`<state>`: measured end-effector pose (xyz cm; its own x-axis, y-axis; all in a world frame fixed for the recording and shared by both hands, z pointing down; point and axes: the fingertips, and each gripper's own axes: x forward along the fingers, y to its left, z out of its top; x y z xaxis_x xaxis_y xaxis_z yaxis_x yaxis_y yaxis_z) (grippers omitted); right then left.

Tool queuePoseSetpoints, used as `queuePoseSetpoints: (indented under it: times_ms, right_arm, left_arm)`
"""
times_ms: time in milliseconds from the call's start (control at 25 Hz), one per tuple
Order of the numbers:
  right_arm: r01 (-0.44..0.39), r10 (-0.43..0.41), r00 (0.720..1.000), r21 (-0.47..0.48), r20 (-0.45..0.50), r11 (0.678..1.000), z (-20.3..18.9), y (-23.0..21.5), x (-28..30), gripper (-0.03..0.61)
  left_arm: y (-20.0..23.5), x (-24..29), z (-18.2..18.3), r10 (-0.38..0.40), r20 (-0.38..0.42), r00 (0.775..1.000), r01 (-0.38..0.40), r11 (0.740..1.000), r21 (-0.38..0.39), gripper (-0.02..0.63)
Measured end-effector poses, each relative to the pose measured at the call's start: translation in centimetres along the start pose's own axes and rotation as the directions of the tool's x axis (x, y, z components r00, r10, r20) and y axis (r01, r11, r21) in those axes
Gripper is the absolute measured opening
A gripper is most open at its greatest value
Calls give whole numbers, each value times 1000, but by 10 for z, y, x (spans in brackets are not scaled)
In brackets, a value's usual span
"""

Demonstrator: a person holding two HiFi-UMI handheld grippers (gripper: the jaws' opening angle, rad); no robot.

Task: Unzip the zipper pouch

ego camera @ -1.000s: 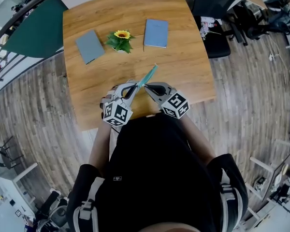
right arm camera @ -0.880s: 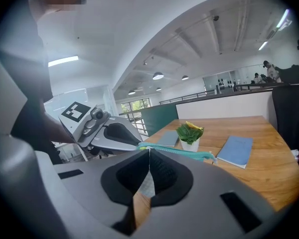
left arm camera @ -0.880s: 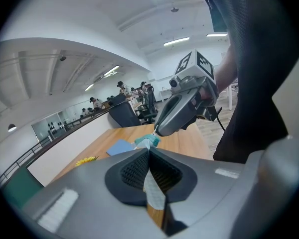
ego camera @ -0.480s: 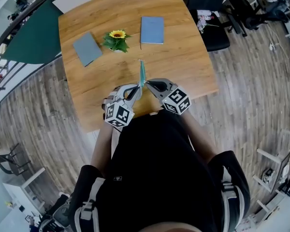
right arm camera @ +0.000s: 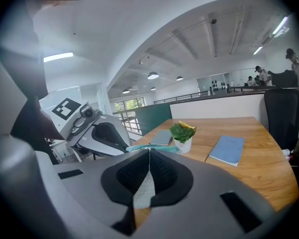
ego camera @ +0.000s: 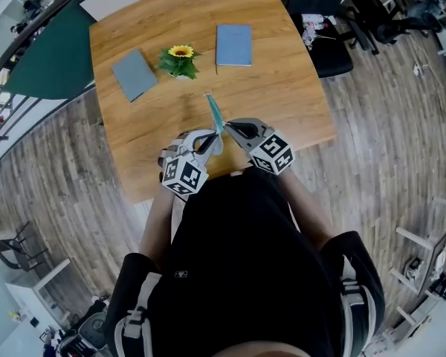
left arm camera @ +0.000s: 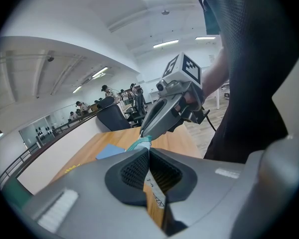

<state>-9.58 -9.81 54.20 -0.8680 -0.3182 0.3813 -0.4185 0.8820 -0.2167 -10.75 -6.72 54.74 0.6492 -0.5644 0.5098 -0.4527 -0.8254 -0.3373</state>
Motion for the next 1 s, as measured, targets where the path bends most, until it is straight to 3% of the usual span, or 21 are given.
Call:
queuePoseSetpoints:
  times_ms: [1000]
  right_arm:
    - [26,-26,1000,-14,-13,1000,-1,-6,7,9]
  left_arm:
    - [-6,-3,4,-52,15,999,52,999,14,5]
